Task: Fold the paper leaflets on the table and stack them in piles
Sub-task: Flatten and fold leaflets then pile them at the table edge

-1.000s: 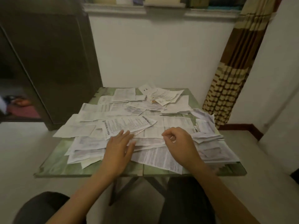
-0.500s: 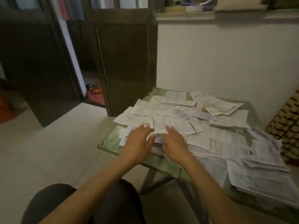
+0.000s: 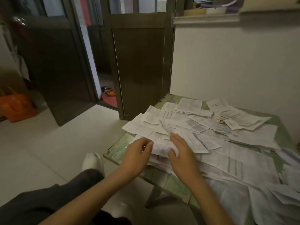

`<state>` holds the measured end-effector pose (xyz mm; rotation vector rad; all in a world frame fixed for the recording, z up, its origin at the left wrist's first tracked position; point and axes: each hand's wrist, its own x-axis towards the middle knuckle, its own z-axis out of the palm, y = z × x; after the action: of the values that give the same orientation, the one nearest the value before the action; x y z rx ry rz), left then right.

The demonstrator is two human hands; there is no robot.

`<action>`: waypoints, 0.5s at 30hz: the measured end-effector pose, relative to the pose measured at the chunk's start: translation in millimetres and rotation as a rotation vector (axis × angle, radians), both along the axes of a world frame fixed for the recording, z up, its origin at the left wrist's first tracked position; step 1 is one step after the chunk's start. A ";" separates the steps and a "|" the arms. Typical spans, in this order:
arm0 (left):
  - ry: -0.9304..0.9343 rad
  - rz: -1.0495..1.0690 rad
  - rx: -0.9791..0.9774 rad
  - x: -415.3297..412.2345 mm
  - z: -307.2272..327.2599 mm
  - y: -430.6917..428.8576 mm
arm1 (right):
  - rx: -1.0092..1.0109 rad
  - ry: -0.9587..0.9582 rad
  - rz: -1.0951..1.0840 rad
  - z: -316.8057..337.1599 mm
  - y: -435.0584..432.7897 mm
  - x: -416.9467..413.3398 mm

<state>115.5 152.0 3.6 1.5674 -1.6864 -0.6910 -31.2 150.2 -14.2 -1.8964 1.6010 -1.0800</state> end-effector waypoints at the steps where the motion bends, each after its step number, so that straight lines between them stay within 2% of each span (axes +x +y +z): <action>1: 0.149 0.009 0.080 -1.1 4.8 -1.8 | -0.009 -0.140 -0.028 8.2 5.1 -2.1; 3: 0.500 -0.060 0.356 -3.9 15.8 -8.0 | 0.010 -0.421 -0.028 21.7 13.8 -5.2; 4: 0.610 -0.125 0.494 -5.2 20.8 -8.6 | 0.026 -0.567 0.001 25.0 17.9 -6.2; 6: 0.743 -0.238 0.709 -10.3 27.2 -7.6 | 0.049 -0.741 0.052 25.8 23.9 -8.9; 8: 0.995 -0.242 0.784 -16.5 26.9 -3.0 | 0.052 -0.913 0.027 21.3 24.7 -3.1; 10: 1.290 -0.208 0.748 -20.1 24.3 -4.2 | 0.035 -1.037 0.014 9.4 23.2 0.6; 11: 1.370 -0.190 0.729 -19.2 23.8 -10.2 | 0.013 -0.944 0.045 0.8 24.0 0.6; 13: 1.377 -0.160 0.687 -16.7 22.9 -23.7 | 0.071 -0.952 0.012 -9.8 27.3 3.8; 15: 1.176 -0.200 0.612 -13.6 17.7 -37.7 | 0.134 -1.015 -0.073 -9.9 25.7 12.2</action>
<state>102.0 114.3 21.2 0.9237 -0.7357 -1.8872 -19.0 175.9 -24.0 -0.9026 1.0826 -1.5537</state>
